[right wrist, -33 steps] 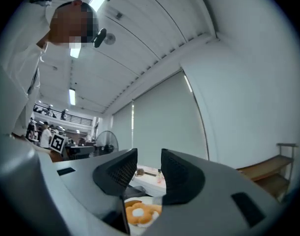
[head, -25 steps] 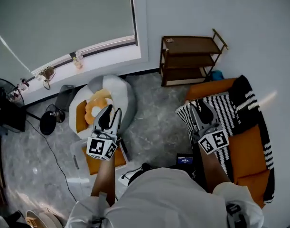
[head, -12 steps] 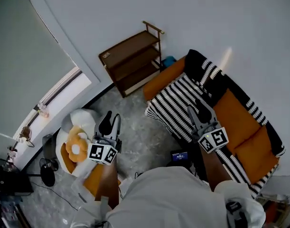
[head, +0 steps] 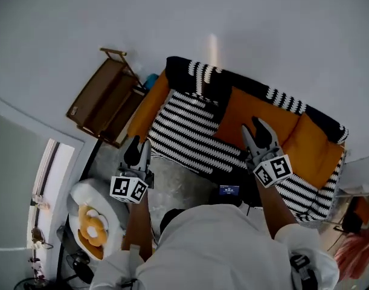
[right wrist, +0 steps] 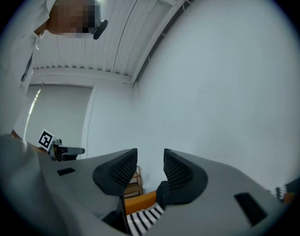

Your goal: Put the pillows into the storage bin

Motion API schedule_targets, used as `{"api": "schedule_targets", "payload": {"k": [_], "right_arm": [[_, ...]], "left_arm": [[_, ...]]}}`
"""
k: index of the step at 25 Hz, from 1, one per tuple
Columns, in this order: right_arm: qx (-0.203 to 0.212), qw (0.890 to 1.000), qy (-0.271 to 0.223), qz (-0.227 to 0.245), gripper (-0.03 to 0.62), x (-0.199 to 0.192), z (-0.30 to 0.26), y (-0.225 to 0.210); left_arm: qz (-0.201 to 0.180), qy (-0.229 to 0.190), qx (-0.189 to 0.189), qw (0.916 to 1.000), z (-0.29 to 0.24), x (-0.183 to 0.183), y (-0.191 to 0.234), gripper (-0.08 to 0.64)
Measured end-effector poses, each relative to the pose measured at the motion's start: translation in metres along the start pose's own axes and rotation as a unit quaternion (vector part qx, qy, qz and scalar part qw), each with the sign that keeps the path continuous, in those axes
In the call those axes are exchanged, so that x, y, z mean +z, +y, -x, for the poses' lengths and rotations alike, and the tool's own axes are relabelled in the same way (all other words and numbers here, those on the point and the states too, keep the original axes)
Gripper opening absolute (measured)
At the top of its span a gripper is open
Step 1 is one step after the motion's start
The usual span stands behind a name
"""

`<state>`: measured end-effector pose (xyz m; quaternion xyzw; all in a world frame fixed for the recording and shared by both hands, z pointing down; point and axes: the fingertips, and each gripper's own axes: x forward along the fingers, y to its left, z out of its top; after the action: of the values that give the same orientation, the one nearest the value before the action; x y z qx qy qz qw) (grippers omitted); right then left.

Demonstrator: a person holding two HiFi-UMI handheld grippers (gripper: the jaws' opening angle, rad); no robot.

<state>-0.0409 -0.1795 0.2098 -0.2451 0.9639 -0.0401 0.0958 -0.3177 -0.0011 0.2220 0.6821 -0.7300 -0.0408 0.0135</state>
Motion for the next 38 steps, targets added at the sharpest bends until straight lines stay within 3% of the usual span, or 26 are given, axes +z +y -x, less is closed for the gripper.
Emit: {"api": "schedule_targets", "payload": {"k": [5, 10, 17, 26, 32, 38], "right_arm": [[-0.106, 0.994, 0.007, -0.015, 0.176, -0.007, 0.065, -0.092], [-0.205, 0.978, 0.017, -0.036, 0.183, -0.029, 0.136, -0.147], [-0.3, 0.95, 0.051, -0.065, 0.209, -0.074, 0.185, -0.204], [-0.363, 0.916, 0.118, -0.126, 0.219, -0.162, 0.182, -0.265], [-0.397, 0.885, 0.169, -0.175, 0.23, -0.229, 0.172, -0.297], [-0.406, 0.872, 0.206, -0.178, 0.235, -0.276, 0.169, -0.326]], "left_arm": [[0.008, 0.03, -0.087, 0.9957, -0.092, -0.026, -0.065, 0.153], [0.024, 0.062, -0.163, 0.9845, -0.156, -0.062, -0.117, 0.159], [0.043, 0.125, -0.217, 0.9671, -0.233, -0.131, -0.149, 0.167], [0.056, 0.207, -0.249, 0.9443, -0.321, -0.233, -0.142, 0.187], [0.08, 0.262, -0.26, 0.9258, -0.372, -0.315, -0.122, 0.198], [0.083, 0.31, -0.266, 0.909, -0.41, -0.396, -0.114, 0.216]]}}
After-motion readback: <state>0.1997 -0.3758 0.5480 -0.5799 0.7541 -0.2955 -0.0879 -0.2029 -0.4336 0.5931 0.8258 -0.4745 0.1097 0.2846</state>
